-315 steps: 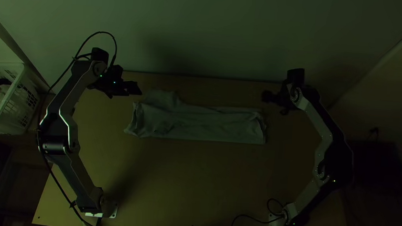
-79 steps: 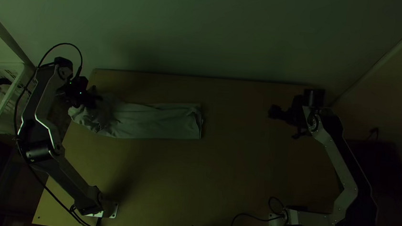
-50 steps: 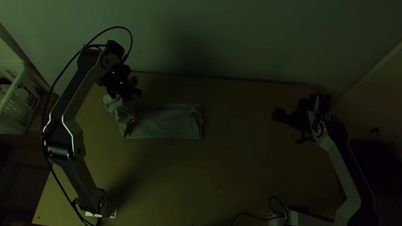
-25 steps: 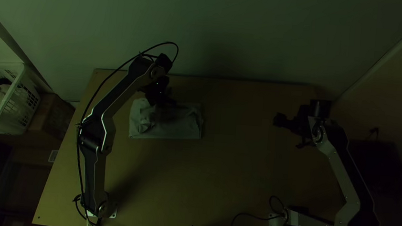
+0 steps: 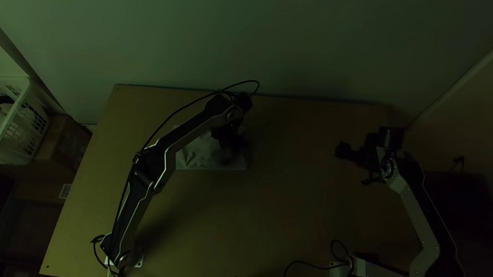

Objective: Fold the t-shirt

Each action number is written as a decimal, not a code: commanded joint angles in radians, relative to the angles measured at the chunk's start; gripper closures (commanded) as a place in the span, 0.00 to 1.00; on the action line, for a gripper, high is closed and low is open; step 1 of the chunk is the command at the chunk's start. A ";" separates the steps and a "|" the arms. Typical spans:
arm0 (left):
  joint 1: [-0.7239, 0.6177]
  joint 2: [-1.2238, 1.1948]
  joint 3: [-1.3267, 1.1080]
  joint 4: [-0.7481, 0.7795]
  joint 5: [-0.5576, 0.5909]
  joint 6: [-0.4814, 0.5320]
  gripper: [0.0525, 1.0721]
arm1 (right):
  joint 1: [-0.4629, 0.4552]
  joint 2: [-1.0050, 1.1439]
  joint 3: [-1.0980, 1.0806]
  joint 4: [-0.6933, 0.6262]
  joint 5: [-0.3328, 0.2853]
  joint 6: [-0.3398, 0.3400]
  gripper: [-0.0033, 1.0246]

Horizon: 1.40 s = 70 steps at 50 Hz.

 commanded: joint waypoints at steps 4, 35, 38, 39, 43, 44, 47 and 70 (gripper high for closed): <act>-0.016 -0.019 0.045 0.211 0.046 -0.149 0.04 | -0.001 -0.037 -0.053 0.012 0.005 0.007 0.05; 0.205 -0.257 -0.069 0.321 0.287 -0.023 0.04 | 0.203 -0.018 0.008 0.060 0.000 0.037 0.04; 0.230 -0.280 -0.089 0.315 0.286 0.000 0.04 | 0.237 -0.008 0.019 0.072 -0.001 0.057 0.04; 0.236 -0.291 -0.095 0.313 0.286 0.005 0.04 | 0.245 -0.004 0.022 0.078 -0.001 0.065 0.04; 0.266 -0.335 -0.130 0.310 0.286 0.018 0.04 | 0.283 0.005 0.042 0.087 -0.001 0.092 0.04; 0.276 -0.347 -0.142 0.310 0.286 0.023 0.04 | 0.292 0.006 0.048 0.089 -0.001 0.097 0.04; 0.297 -0.386 -0.185 0.321 0.286 0.035 0.04 | 0.317 0.009 0.063 0.095 -0.001 0.100 0.04; 0.541 -0.771 -0.501 0.398 0.286 0.109 0.04 | 0.294 -0.129 0.155 0.121 0.088 -0.058 0.04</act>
